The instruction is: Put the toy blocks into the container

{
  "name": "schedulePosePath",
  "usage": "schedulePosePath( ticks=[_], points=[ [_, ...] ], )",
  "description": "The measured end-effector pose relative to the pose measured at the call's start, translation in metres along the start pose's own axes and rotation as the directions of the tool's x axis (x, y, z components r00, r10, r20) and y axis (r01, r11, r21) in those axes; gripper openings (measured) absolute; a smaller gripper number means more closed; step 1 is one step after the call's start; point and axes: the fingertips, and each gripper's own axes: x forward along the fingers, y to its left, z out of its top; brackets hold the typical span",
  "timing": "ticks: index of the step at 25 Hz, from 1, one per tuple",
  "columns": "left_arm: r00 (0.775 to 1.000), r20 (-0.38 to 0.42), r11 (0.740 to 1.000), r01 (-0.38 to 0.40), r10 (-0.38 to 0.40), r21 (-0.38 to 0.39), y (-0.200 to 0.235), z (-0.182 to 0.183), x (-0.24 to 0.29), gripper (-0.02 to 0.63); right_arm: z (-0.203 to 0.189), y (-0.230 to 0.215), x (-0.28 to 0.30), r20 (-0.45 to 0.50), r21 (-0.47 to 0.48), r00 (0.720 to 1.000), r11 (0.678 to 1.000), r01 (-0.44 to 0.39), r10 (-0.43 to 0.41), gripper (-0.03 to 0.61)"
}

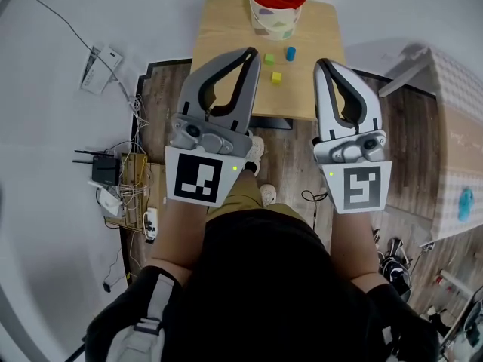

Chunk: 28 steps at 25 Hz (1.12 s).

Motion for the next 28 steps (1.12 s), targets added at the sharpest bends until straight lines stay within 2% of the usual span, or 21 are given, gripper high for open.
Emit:
schedulePosePath(
  ticks=[8,13,18,24,28],
  points=[
    [0.998,-0.012,0.997,0.056,-0.056,-0.045,0.033,-0.049,0.058,0.009,-0.040,-0.028,0.062,-0.044,-0.005,0.999,0.999,0.033,-0.033,0.029],
    [0.992,0.000,0.992,0.123,-0.123,-0.029,0.053,-0.070,0.102,0.009,-0.063,-0.049,0.106,-0.072,-0.019,0.996,0.999,0.048,-0.049,0.029],
    [0.987,0.011,0.986,0.163,-0.163,-0.022,0.072,-0.088,0.134,0.009,-0.077,-0.062,0.137,-0.084,-0.017,0.994,0.998,0.062,-0.064,0.028],
    [0.980,0.030,0.978,0.200,-0.199,-0.052,0.088,-0.105,0.165,0.009,-0.085,-0.078,0.163,-0.078,-0.017,0.993,0.996,0.089,-0.090,0.028],
    [0.971,0.041,0.971,0.239,-0.237,-0.033,0.089,-0.113,0.180,0.009,-0.091,-0.084,0.173,-0.078,-0.033,0.990,0.993,0.114,-0.116,0.028]
  ],
)
